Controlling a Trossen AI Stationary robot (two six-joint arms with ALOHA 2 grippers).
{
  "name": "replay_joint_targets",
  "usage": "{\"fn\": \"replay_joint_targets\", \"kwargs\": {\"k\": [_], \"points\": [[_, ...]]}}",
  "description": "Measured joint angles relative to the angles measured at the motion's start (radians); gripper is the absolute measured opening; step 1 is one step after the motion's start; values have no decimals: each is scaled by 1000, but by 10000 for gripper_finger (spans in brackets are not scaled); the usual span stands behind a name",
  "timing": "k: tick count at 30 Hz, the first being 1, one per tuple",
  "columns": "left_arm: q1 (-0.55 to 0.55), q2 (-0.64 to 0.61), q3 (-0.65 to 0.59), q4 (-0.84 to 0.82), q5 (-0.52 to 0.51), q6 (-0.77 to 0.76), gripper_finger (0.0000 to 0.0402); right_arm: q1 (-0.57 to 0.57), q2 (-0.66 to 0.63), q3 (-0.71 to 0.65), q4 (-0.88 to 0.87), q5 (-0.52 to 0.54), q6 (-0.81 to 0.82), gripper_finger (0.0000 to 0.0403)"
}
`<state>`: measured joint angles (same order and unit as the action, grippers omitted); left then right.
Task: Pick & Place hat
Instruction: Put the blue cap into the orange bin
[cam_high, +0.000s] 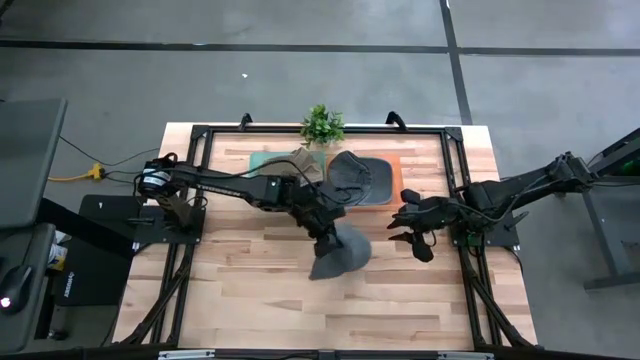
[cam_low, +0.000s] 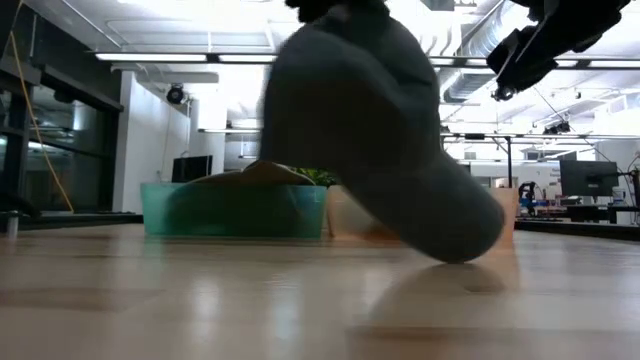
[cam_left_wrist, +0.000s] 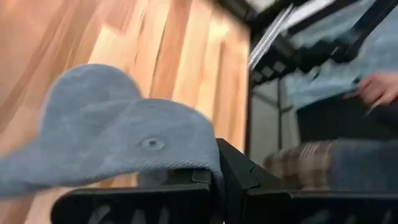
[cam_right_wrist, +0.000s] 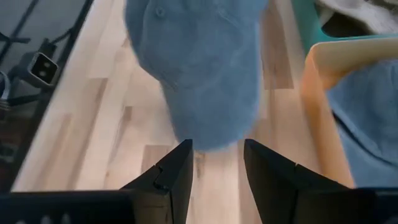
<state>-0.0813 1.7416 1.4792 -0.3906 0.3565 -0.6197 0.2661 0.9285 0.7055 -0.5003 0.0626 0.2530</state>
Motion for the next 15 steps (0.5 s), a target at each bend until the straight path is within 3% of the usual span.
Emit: {"fn": "replay_joint_targets", "kwargs": {"k": [6,15], "points": [[-23,0,0,-141,-40,118,0,-28,42,0,48,-18,-28,138],[-40,0,0,-239,-138,152,0,-130,256,0,234,-263,19,160]]}}
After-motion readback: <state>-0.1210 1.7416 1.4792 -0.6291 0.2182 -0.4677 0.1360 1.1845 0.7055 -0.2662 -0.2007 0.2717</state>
